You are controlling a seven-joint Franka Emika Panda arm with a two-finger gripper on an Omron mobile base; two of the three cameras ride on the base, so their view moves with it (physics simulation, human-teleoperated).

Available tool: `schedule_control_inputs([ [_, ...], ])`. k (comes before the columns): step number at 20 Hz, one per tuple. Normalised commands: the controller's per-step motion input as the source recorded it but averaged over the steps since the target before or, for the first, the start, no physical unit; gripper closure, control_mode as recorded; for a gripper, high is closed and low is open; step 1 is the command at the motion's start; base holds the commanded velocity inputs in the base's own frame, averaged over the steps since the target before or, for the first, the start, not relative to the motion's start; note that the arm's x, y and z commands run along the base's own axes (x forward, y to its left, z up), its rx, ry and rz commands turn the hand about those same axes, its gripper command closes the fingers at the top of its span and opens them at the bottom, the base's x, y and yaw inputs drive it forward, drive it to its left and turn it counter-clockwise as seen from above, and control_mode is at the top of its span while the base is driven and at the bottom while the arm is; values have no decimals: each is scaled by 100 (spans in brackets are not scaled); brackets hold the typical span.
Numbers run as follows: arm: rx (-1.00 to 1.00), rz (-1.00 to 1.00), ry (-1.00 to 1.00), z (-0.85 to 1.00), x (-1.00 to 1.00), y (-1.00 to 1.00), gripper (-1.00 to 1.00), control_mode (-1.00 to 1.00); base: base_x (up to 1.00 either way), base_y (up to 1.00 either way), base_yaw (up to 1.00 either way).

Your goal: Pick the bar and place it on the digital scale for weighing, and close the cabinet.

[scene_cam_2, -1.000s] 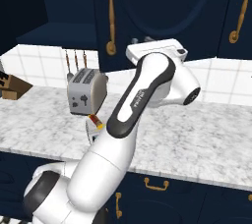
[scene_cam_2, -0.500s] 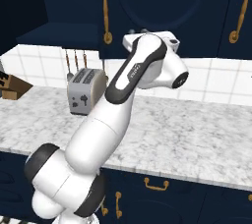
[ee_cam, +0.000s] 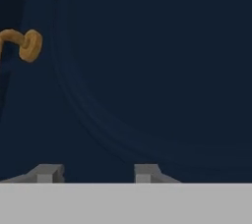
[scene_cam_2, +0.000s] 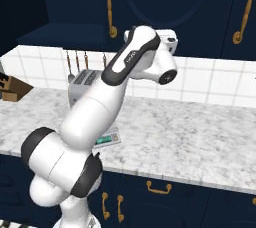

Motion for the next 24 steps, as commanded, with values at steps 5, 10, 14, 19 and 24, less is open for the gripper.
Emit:
schedule_control_inputs([
  [5,1,-11,-14,-2,-29,18,-100,-100,0,0,0],
  [10,7,-10,-17,11,-99,5,-100,-100,0,0,0],
  [14,13,-8,0,22,-95,9,-100,-100,0,0,0],
  [19,8,-8,0,7,-75,14,-100,-100,0,0,0],
  [24,2,-7,0,0,-75,41,-100,-100,0,0,0],
])
